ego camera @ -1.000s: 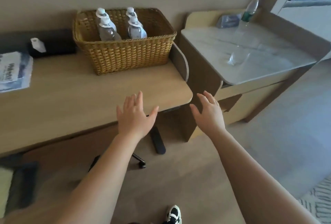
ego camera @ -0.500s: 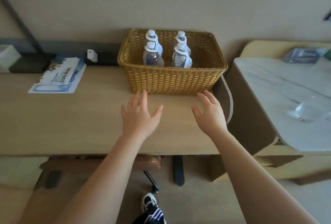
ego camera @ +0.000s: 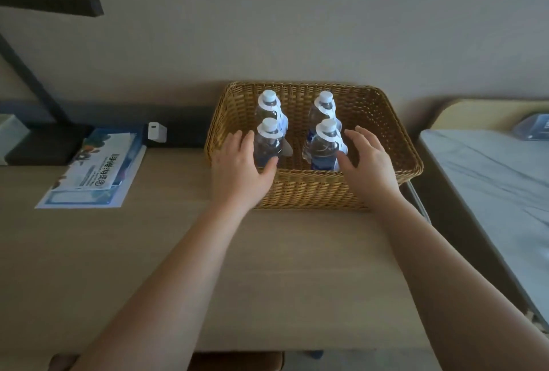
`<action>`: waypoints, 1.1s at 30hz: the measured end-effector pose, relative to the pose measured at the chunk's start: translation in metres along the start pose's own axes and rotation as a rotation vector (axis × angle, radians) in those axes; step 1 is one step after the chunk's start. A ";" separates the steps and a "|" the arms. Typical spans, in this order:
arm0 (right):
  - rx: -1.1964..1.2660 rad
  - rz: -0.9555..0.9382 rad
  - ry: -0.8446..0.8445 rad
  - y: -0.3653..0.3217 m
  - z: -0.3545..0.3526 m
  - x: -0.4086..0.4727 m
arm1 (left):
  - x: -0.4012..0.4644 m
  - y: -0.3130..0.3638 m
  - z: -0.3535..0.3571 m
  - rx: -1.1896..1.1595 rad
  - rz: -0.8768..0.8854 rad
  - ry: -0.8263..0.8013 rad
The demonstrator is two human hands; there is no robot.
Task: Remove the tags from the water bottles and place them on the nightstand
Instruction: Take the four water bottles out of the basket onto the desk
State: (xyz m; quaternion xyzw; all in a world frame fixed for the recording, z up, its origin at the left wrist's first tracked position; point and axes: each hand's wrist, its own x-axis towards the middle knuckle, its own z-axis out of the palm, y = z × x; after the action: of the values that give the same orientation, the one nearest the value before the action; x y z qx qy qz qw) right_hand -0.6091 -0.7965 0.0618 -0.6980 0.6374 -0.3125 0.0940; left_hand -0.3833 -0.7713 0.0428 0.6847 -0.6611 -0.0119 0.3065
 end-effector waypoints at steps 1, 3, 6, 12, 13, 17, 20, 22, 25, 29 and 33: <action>-0.008 -0.013 -0.003 0.000 0.000 0.008 | 0.010 0.000 0.000 -0.019 0.030 0.040; -0.023 -0.039 -0.016 0.002 0.000 0.026 | 0.030 -0.001 0.000 -0.054 0.067 0.086; -0.047 -0.088 -0.041 0.006 -0.001 0.053 | 0.059 0.001 0.005 -0.090 0.073 0.038; -0.161 -0.132 -0.240 0.017 0.006 0.099 | 0.098 -0.003 0.018 -0.082 0.058 -0.140; -0.174 -0.140 -0.274 0.018 0.007 0.104 | 0.101 -0.005 0.020 -0.085 0.049 -0.161; -0.186 -0.201 -0.374 0.019 0.011 0.119 | 0.109 -0.008 0.024 -0.097 0.028 -0.244; -0.222 -0.260 -0.407 0.020 0.013 0.123 | 0.108 -0.011 0.026 -0.120 0.036 -0.247; -0.244 -0.278 -0.445 0.021 0.015 0.124 | 0.106 -0.012 0.028 -0.101 0.068 -0.207; -0.241 -0.276 -0.472 0.021 0.017 0.125 | 0.104 -0.011 0.027 -0.021 0.135 -0.167; -0.250 -0.282 -0.408 0.016 0.016 0.123 | 0.105 -0.013 0.017 0.136 0.224 -0.147; -0.166 -0.337 -0.302 -0.004 0.002 0.128 | 0.104 -0.016 -0.006 0.147 0.215 -0.112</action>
State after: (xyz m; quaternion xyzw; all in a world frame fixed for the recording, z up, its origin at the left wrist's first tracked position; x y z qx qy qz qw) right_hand -0.6054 -0.9175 0.1031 -0.8386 0.5143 -0.1620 0.0771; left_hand -0.3531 -0.8653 0.0808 0.6290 -0.7457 0.0314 0.2176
